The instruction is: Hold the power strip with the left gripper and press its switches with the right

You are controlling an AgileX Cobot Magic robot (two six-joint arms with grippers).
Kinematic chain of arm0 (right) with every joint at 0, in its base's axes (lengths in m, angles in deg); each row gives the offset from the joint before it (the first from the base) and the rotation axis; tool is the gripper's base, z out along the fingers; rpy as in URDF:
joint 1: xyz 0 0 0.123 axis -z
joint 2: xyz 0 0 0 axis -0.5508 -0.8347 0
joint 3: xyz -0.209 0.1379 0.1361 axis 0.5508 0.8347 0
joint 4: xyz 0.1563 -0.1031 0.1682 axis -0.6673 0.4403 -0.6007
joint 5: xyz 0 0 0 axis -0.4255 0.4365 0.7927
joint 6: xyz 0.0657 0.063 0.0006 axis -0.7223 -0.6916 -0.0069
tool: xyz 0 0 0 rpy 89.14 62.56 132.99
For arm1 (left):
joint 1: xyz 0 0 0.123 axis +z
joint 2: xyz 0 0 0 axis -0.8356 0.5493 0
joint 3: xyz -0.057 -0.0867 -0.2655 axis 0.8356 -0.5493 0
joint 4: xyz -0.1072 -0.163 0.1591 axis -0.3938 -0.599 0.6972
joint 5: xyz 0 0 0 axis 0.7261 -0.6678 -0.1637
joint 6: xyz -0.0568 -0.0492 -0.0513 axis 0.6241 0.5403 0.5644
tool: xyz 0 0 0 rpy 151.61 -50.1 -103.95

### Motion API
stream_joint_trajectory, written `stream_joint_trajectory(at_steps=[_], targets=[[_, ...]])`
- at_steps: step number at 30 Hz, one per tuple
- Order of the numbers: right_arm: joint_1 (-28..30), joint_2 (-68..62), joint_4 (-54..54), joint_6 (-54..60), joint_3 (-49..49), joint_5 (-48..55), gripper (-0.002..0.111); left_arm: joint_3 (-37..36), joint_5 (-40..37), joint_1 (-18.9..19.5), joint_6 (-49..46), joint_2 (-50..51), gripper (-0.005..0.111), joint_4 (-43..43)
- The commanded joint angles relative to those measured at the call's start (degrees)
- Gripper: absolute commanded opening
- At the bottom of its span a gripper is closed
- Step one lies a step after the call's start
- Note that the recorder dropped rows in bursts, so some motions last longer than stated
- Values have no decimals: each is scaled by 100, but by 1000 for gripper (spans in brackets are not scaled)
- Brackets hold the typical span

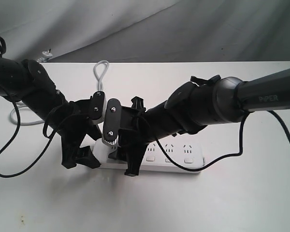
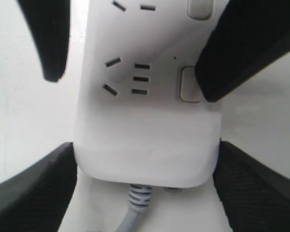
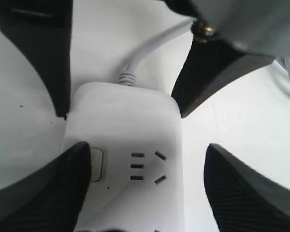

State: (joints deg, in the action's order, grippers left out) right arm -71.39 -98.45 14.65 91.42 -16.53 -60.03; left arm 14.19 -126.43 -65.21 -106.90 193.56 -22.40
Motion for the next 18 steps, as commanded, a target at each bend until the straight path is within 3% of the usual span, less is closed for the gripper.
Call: stream_joint_trajectory(at_steps=[1,18], targets=[[-13,-123,170,220,203,14,63,0,30,-5,20,-14,69,-108],[-24,-321,74,220,178,-98,63,0,30,-5,20,-14,69,-108]])
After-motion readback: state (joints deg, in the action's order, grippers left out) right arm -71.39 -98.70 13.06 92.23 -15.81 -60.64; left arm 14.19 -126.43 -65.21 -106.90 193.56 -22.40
